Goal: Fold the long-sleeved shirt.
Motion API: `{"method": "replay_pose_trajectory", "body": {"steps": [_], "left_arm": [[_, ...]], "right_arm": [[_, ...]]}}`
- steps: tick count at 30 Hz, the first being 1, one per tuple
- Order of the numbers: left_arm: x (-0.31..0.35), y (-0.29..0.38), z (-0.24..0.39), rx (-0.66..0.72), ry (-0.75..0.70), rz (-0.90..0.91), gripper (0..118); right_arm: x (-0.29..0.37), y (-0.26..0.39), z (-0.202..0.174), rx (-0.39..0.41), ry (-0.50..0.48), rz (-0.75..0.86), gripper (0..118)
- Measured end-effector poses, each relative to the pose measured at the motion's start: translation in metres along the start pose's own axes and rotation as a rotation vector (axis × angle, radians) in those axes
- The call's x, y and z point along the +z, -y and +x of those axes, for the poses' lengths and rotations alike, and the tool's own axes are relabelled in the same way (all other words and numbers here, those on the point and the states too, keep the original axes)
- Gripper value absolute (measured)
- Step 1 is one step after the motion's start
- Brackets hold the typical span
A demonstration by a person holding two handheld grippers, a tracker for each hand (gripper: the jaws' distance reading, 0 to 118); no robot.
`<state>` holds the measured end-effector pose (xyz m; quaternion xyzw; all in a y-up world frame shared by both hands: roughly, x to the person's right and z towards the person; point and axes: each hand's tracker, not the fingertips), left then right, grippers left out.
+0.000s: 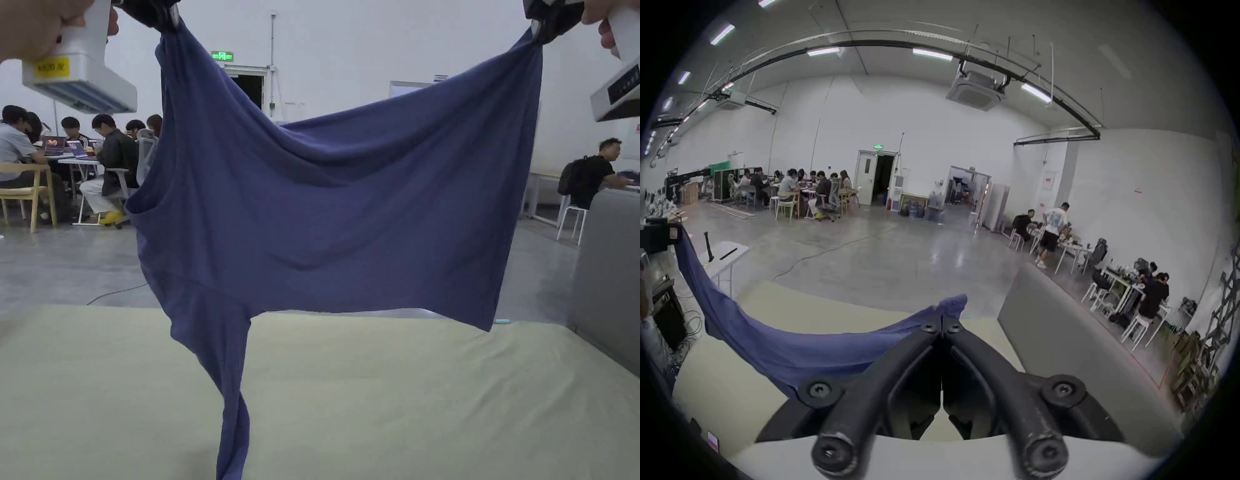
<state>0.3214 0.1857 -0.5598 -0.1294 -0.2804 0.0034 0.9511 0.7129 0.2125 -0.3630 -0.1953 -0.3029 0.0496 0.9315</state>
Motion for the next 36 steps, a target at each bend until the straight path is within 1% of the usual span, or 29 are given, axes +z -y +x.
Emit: {"method": "replay_pose_trajectory", "body": {"steps": [2, 5, 6, 7, 9, 12, 13, 14, 15, 17, 18, 21, 22, 23, 26, 28, 31, 32, 34, 36], "left_arm": [[-0.008, 0.023, -0.007, 0.013, -0.009, -0.050, 0], [-0.034, 0.065, -0.030, 0.033, -0.006, -0.124, 0], [-0.041, 0.085, -0.035, 0.056, 0.003, -0.163, 0], [-0.047, 0.105, -0.040, 0.058, 0.021, -0.201, 0], [-0.057, 0.147, -0.046, 0.064, 0.008, -0.273, 0], [-0.067, 0.211, -0.052, 0.057, 0.022, -0.406, 0], [-0.066, 0.233, -0.054, 0.063, 0.031, -0.428, 0], [-0.064, 0.253, -0.055, 0.070, 0.037, -0.462, 0], [-0.058, 0.273, -0.056, 0.078, 0.044, -0.490, 0], [-0.047, 0.299, -0.058, 0.082, 0.057, -0.541, 0], [-0.036, 0.314, -0.058, 0.084, 0.067, -0.532, 0], [-0.011, 0.347, -0.065, 0.027, 0.110, -0.599, 0], [0.002, 0.362, -0.063, -0.028, 0.097, -0.657, 0], [0.015, 0.374, -0.062, -0.049, 0.102, -0.688, 0], [0.061, 0.398, -0.067, -0.024, 0.137, -0.701, 0], [0.096, 0.414, -0.070, -0.017, 0.148, -0.717, 0], [0.144, 0.442, -0.072, -0.013, 0.166, -0.757, 0], [0.157, 0.452, -0.073, -0.024, 0.166, -0.767, 0], [0.183, 0.474, -0.077, -0.030, 0.174, -0.799, 0], [0.209, 0.496, -0.080, 0.000, 0.179, -0.835, 0]], "right_arm": [[-0.018, 0.020, 0.005, -0.003, -0.001, -0.035, 0], [-0.051, 0.069, 0.014, -0.049, -0.016, -0.114, 0], [-0.062, 0.090, 0.014, -0.035, -0.031, -0.137, 0], [-0.073, 0.112, 0.012, -0.018, -0.022, -0.168, 0], [-0.089, 0.157, 0.006, 0.031, -0.036, -0.230, 0], [-0.103, 0.225, -0.001, 0.041, -0.073, -0.309, 0], [-0.105, 0.247, -0.004, 0.049, -0.073, -0.335, 0], [-0.095, 0.268, -0.008, 0.065, -0.091, -0.349, 0], [-0.093, 0.289, -0.009, 0.061, -0.106, -0.358, 0], [-0.081, 0.322, -0.010, 0.090, -0.117, -0.372, 0], [-0.064, 0.339, -0.013, 0.094, -0.123, -0.383, 0], [-0.029, 0.379, -0.005, 0.100, -0.153, -0.393, 0], [-0.009, 0.393, -0.003, 0.094, -0.162, -0.403, 0], [0.005, 0.405, -0.001, 0.096, -0.167, -0.402, 0], [0.056, 0.448, 0.002, 0.092, -0.190, -0.414, 0], [0.089, 0.480, 0.001, 0.107, -0.202, -0.426, 0], [0.122, 0.525, 0.007, 0.118, -0.194, -0.445, 0], [0.131, 0.538, 0.008, 0.118, -0.195, -0.460, 0], [0.149, 0.569, 0.014, 0.063, -0.211, -0.508, 0], [0.168, 0.594, 0.016, 0.071, -0.199, -0.520, 0]]}}
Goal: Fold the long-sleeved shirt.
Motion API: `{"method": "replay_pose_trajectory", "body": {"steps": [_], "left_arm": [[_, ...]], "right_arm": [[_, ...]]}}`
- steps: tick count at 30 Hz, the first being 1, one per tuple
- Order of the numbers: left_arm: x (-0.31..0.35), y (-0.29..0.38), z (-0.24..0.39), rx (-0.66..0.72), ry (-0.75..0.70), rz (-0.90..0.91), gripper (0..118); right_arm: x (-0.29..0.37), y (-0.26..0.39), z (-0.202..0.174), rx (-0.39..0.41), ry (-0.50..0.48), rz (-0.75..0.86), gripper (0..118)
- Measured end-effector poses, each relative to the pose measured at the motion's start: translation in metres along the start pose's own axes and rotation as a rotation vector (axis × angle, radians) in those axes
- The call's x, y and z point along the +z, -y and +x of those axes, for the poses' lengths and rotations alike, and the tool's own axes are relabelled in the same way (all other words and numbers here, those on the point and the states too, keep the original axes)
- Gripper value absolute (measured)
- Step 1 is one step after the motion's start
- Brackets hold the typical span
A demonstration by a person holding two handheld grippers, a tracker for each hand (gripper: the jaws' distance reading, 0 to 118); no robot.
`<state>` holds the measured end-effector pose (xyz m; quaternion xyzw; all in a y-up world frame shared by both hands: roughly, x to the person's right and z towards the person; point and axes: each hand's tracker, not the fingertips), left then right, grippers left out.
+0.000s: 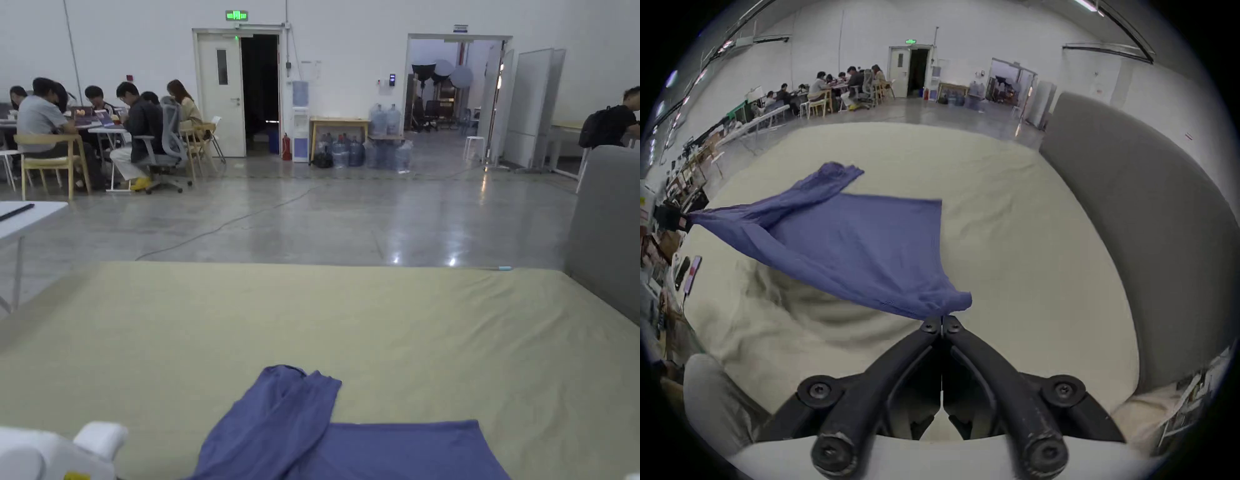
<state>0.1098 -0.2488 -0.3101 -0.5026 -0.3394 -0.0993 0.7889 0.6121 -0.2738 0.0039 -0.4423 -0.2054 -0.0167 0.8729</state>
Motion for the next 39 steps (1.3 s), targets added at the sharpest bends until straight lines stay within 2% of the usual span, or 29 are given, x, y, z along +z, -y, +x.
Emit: {"method": "replay_pose_trajectory", "body": {"steps": [4, 14, 17, 21, 23, 26, 29, 30, 31, 32, 33, 34, 35, 37, 38, 39], "left_arm": [[0.001, 0.057, 0.006, 0.001, 0.007, -0.022, 0], [-0.032, 0.154, 0.010, 0.000, -0.002, -0.150, 0], [-0.055, 0.171, -0.002, 0.023, -0.034, -0.195, 0], [-0.086, 0.189, -0.010, 0.057, -0.059, -0.257, 0], [-0.093, 0.193, -0.012, 0.077, -0.062, -0.268, 0], [-0.069, 0.176, -0.007, 0.134, -0.042, -0.161, 0], [-0.025, 0.151, 0.024, 0.032, -0.037, 0.075, 0], [-0.014, 0.145, 0.033, 0.001, -0.040, 0.156, 2], [-0.009, 0.141, 0.043, -0.019, -0.027, 0.221, 21], [-0.007, 0.136, 0.055, -0.022, 0.000, 0.241, 76], [-0.011, 0.132, 0.062, -0.021, 0.022, 0.228, 114], [-0.014, 0.130, 0.068, 0.004, 0.124, 0.235, 118], [-0.024, 0.123, 0.072, -0.004, 0.097, 0.153, 118], [-0.051, 0.117, 0.080, 0.020, 0.172, 0.119, 118], [-0.064, 0.115, 0.083, 0.011, 0.157, 0.127, 113], [-0.059, 0.121, 0.089, 0.007, 0.128, 0.134, 93]], "right_arm": [[0.006, 0.052, -0.006, -0.039, -0.006, -0.056, 0], [-0.013, 0.136, -0.028, 0.078, 0.041, -0.209, 0], [-0.029, 0.150, -0.022, 0.005, -0.012, -0.274, 0], [-0.055, 0.165, -0.021, 0.014, 0.002, -0.352, 0], [-0.055, 0.163, -0.019, -0.017, 0.005, -0.358, 0], [-0.023, 0.134, -0.015, -0.119, -0.044, -0.209, 0], [0.022, 0.097, -0.015, -0.238, -0.186, 0.023, 0], [0.036, 0.086, -0.018, -0.268, -0.230, 0.094, 8], [0.042, 0.078, -0.022, -0.303, -0.262, 0.144, 40], [0.043, 0.070, -0.029, -0.341, -0.311, 0.167, 93], [0.042, 0.065, -0.037, -0.360, -0.360, 0.171, 118], [0.039, 0.062, -0.050, -0.386, -0.415, 0.237, 118], [0.030, 0.058, -0.061, -0.380, -0.452, 0.204, 118], [0.008, 0.051, -0.084, -0.373, -0.480, 0.134, 118], [-0.002, 0.046, -0.091, -0.361, -0.489, 0.096, 118], [-0.014, 0.043, -0.101, -0.344, -0.497, 0.069, 113]]}}
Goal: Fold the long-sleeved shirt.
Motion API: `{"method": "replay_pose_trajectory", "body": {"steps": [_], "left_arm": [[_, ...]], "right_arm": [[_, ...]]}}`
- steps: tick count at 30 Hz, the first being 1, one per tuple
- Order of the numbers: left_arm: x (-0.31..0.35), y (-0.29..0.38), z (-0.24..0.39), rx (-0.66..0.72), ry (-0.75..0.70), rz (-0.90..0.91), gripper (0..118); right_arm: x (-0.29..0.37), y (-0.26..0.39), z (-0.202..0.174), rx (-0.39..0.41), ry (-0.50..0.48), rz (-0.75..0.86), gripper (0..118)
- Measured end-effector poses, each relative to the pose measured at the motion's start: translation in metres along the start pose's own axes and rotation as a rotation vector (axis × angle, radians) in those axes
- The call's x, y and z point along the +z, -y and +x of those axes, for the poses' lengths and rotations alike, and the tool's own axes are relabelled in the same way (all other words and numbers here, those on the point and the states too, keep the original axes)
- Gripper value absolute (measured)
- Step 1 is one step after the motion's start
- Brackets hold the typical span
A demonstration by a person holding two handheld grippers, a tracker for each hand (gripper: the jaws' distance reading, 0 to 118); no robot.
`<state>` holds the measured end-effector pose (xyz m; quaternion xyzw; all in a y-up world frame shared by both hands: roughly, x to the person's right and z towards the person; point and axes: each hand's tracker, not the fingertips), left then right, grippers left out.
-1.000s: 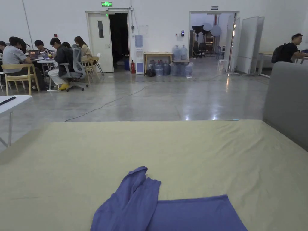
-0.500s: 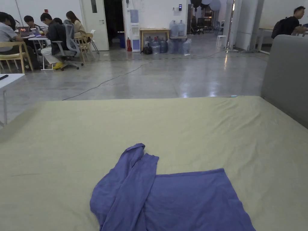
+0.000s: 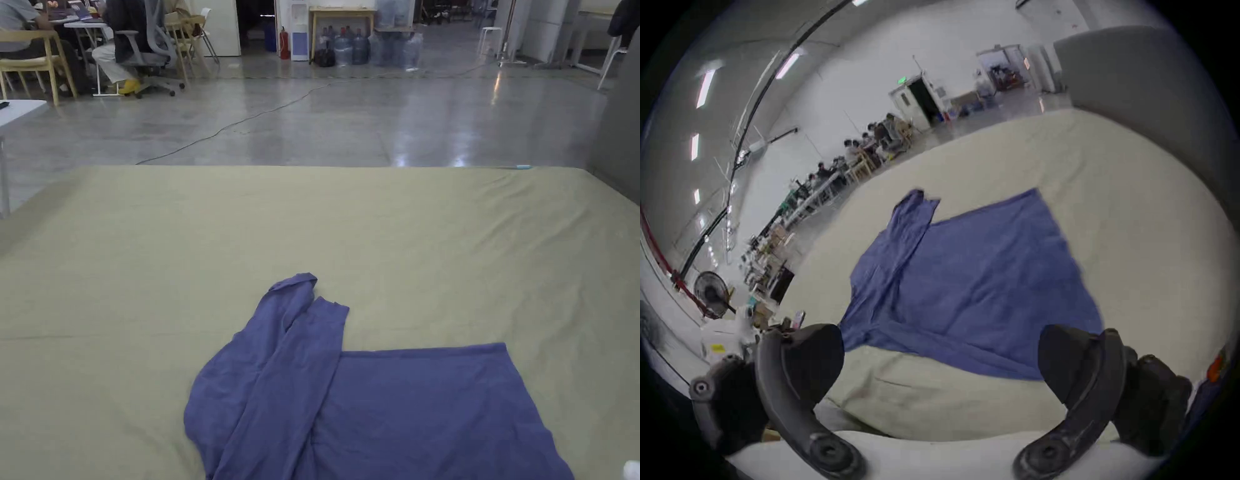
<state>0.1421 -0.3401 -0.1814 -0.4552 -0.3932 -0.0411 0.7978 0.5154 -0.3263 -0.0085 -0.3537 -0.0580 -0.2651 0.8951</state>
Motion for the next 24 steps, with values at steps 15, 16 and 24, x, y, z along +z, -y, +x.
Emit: {"method": "replay_pose_trajectory", "body": {"steps": [15, 16, 24], "left_arm": [[-0.031, -0.015, -0.063, 0.154, -0.270, 0.046, 0], [-0.028, -0.016, -0.060, 0.154, -0.268, 0.044, 0], [-0.022, -0.009, -0.058, 0.166, -0.241, 0.026, 0]], "right_arm": [[-0.360, -0.247, -0.049, 0.099, 0.067, -0.365, 117], [-0.387, -0.258, -0.043, 0.048, 0.120, -0.413, 116], [-0.443, -0.257, -0.068, 0.060, 0.347, -0.475, 83]]}}
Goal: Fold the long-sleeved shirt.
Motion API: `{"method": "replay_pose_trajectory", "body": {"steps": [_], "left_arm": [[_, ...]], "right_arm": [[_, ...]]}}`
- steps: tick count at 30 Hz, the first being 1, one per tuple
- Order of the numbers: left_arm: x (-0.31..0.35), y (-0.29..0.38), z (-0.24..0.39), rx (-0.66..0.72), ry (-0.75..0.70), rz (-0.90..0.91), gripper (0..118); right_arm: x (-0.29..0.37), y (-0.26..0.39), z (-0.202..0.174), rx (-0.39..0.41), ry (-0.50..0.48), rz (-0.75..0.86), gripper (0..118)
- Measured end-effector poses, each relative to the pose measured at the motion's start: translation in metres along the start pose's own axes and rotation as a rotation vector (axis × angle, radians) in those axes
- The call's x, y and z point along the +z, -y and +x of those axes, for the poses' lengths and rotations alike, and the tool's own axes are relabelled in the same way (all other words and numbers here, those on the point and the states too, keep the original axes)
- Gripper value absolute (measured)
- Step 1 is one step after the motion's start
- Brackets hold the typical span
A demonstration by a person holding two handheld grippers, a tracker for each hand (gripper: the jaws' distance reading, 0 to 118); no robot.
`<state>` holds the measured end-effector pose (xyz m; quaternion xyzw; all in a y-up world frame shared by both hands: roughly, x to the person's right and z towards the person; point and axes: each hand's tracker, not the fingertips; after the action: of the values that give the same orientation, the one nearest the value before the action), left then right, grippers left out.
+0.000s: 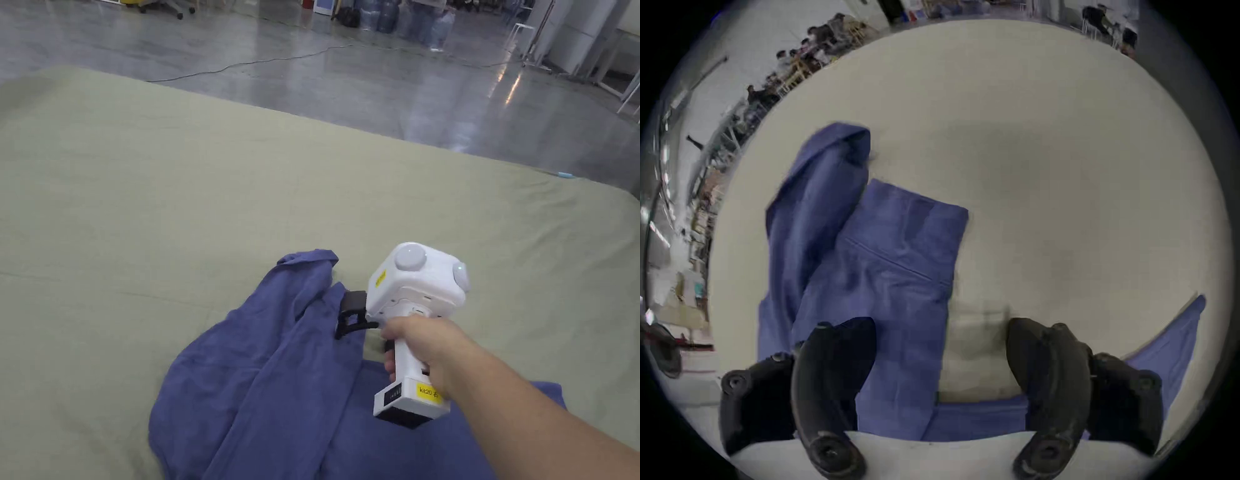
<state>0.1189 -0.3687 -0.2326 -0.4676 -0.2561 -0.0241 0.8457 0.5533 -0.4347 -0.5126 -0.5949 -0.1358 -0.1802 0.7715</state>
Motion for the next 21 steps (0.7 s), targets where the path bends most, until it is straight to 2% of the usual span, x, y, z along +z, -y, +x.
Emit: {"method": "replay_pose_trajectory", "body": {"steps": [2, 4, 6, 7, 8, 10, 11, 13, 14, 17, 21], "left_arm": [[-0.003, 0.000, 0.000, 0.000, 0.000, -0.017, 0], [-0.002, 0.000, 0.002, 0.006, 0.012, -0.027, 0], [-0.002, 0.001, 0.004, 0.003, 0.014, -0.028, 0], [-0.002, 0.001, 0.005, -0.003, 0.014, -0.027, 0], [-0.001, 0.002, 0.008, -0.009, 0.013, -0.026, 0], [-0.002, 0.002, 0.008, -0.017, 0.016, -0.026, 0], [-0.002, 0.002, 0.009, -0.017, 0.020, -0.027, 0], [0.000, 0.003, 0.009, -0.014, 0.022, -0.027, 0], [0.000, 0.003, 0.009, -0.012, 0.024, -0.027, 0], [0.002, 0.003, 0.008, 0.002, 0.052, -0.024, 0], [-0.001, 0.002, -0.007, 0.113, 0.212, -0.052, 0]], "right_arm": [[0.002, 0.001, -0.008, 0.048, 0.058, 0.012, 78], [0.006, 0.002, -0.016, 0.108, 0.099, 0.035, 57], [0.013, 0.003, -0.020, 0.168, 0.086, 0.044, 2], [0.018, 0.008, -0.022, 0.161, 0.061, 0.042, 0], [0.023, 0.011, -0.025, 0.176, 0.099, 0.055, 0], [0.035, 0.014, -0.025, 0.235, 0.099, 0.079, 0], [0.040, 0.012, -0.022, 0.219, 0.092, 0.084, 0], [0.064, 0.016, -0.017, 0.168, 0.019, 0.149, 0], [0.081, 0.022, -0.016, 0.175, -0.021, 0.183, 0], [0.136, 0.060, -0.022, 0.263, -0.066, 0.287, 0], [0.187, 0.159, -0.017, 0.354, -0.140, 0.328, 0]]}}
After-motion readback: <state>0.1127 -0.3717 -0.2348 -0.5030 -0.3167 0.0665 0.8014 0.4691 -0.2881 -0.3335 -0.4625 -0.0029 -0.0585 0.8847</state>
